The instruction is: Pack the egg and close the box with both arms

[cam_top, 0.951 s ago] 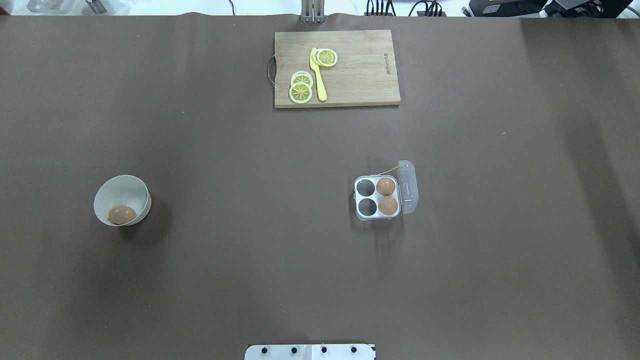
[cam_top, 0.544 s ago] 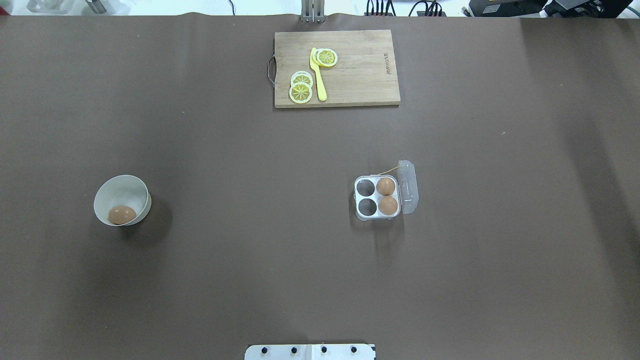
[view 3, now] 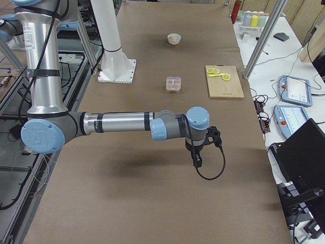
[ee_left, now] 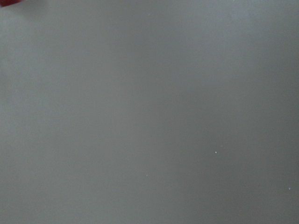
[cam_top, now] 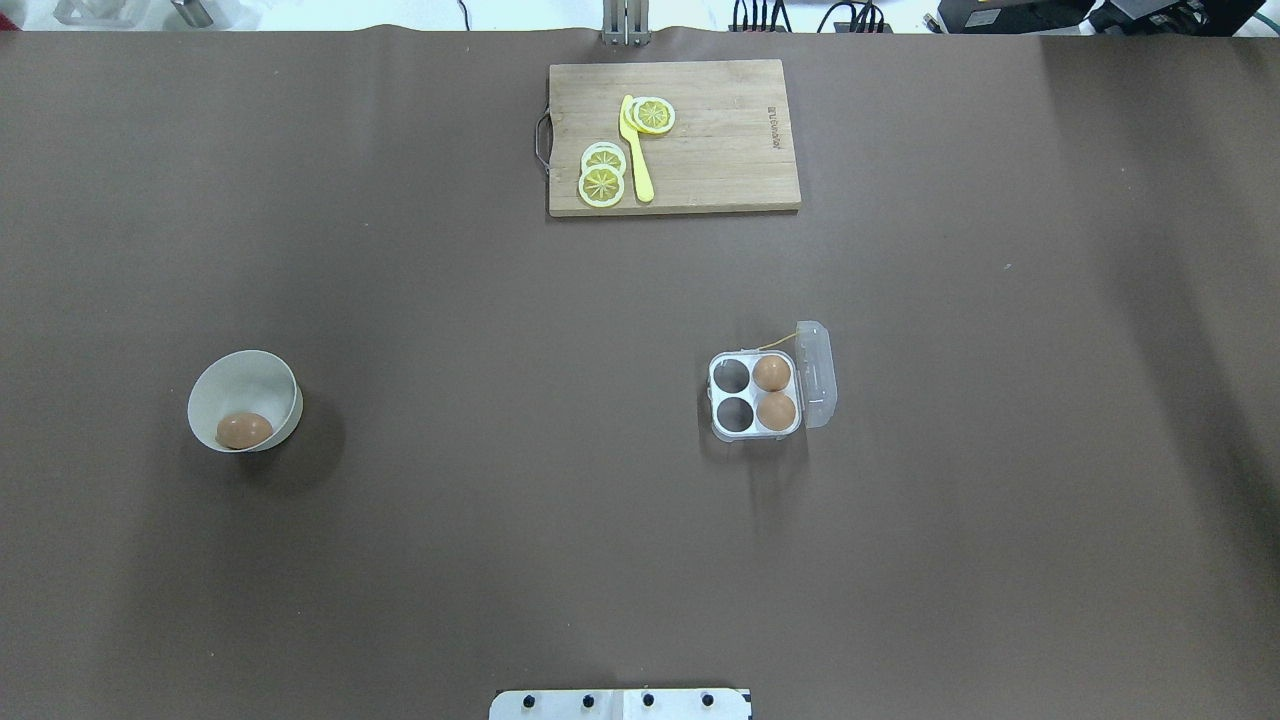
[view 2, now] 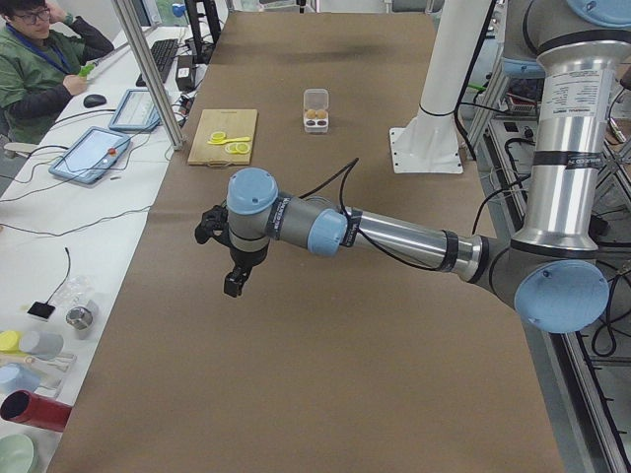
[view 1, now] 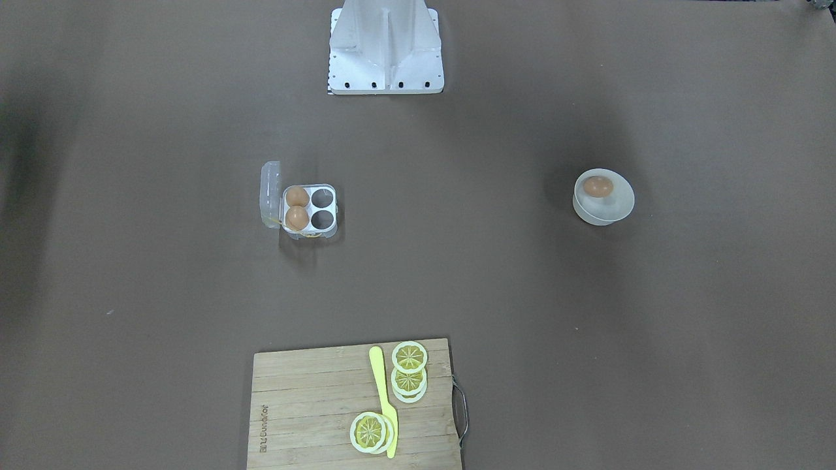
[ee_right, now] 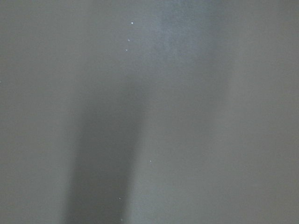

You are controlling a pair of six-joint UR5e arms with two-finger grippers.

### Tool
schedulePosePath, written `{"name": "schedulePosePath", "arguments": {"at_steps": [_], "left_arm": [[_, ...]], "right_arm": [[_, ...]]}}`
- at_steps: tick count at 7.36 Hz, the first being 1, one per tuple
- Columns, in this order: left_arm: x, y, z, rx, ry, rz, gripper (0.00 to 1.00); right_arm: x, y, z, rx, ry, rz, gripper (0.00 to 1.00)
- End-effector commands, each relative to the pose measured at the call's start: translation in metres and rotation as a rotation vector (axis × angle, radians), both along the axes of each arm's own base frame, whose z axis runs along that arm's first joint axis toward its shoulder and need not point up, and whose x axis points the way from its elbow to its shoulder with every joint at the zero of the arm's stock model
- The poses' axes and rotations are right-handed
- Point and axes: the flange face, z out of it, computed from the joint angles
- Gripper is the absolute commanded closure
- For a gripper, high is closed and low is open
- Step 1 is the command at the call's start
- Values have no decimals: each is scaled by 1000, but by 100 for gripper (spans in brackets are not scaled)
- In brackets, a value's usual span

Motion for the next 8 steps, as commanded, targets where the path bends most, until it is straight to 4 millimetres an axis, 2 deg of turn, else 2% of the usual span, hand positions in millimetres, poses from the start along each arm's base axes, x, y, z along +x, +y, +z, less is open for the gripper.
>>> {"name": "schedulePosePath", "arguments": {"at_steps": [1,3,5,6,7,8], "left_arm": [[51,-18,-34,77,11,94,2],[111,-15,-51,218,31,199,2],[161,-5,-64,259,46,290,2],[190,2,-69,267,58,344,2],[217,6,-83,294,71,391,2],[241,10,-94,315,81,435,2]], "right_arm": [[-59,-14,-29,60,-32,-29,0],[-117,-13,-48,148,-60,-108,0],[-165,-23,-88,156,-101,-118,0],[-189,-22,-104,175,-112,-147,0],[-207,-26,-126,191,-117,-147,0],[-221,-22,-138,193,-124,-146,0]]}}
